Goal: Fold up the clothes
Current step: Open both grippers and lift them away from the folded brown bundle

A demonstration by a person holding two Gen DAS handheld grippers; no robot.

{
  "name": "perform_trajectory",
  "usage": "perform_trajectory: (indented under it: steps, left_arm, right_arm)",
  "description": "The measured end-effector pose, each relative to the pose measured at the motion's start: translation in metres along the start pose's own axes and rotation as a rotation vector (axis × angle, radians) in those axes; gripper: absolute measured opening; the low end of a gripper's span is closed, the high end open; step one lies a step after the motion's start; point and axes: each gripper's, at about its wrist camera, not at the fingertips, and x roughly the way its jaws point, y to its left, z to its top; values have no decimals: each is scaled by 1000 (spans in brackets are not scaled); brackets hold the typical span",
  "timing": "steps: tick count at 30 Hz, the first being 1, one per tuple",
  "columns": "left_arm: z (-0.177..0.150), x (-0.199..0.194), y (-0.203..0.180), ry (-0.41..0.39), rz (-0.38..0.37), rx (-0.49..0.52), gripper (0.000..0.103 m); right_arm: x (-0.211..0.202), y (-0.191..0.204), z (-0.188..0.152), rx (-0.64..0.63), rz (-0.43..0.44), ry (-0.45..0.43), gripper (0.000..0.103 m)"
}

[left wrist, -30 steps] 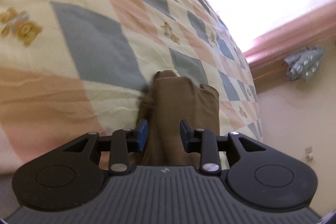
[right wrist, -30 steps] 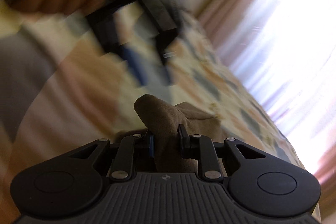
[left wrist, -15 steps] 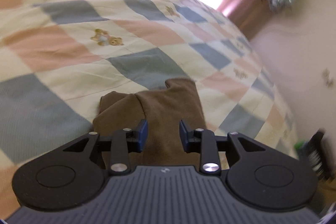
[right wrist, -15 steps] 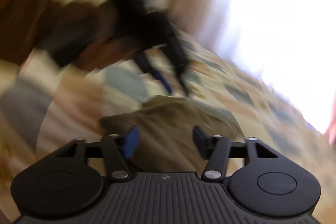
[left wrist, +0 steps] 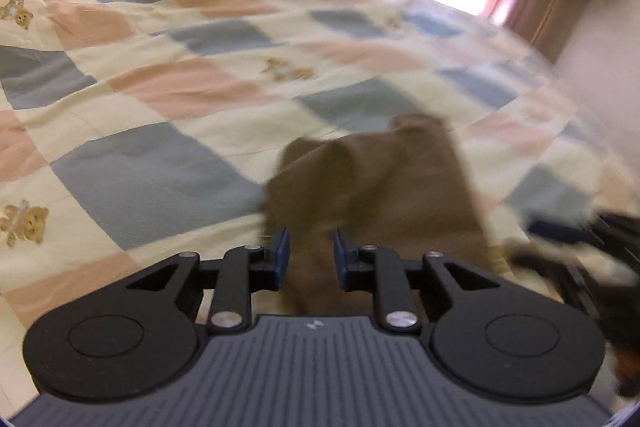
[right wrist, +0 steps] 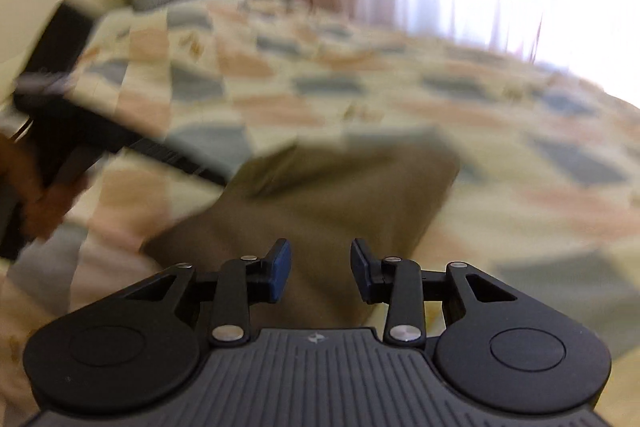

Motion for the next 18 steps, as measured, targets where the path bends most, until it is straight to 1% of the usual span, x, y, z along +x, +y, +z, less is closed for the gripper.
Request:
perform_trajectory:
  steps: [2,3,4,5,6,7,8,9,10,12,15,17,18]
  left_arm:
    - [-8,-5,-13,1,-20,27,19]
    - [-13,-4,-19,13,-15,47,19]
    - [-21,2,-22,42,8,60,19]
    - [-28,11,-21,76,52,58,18]
    - [-32,17,-17,92,79,41,18]
    - [-35,22,-13,105,102,20,21]
    - [-34,22,-8,105,104,-9,21]
    - [-30,21,-6,100,105,-28,21]
    - [-27,16,-6,89,114,-30,20]
    - [-22,5,-10,72,130,-17,16]
    - [-18,-10,-15,64,93,-51,16]
    - [-25,-14,-21,83,74,-56,16]
    - [-28,-11,-22,105,77,-62,16]
  right_arm:
    - [13,-19,14,13,-36,-26,37]
    - [25,-29,21,23,-52,-30,37]
    - [40,-38,25,32,-55,-29,37]
    - [57,-47,28,43,-53,-15,37]
    - [79,-54,29,59,-37,36,37]
    - [100,-60,29,74,-21,88,37]
    - [119,-65,30,84,-8,140,37]
    - [131,-65,30,70,-4,176,37]
    - [132,-62,31,41,-5,166,37]
    - [120,-60,38,37,-10,131,37]
    - [77,-63,39,128,-17,38,37]
    - [42,-55,33,160,-11,-1,37]
    - [28,-48,28,156,-8,-4,37]
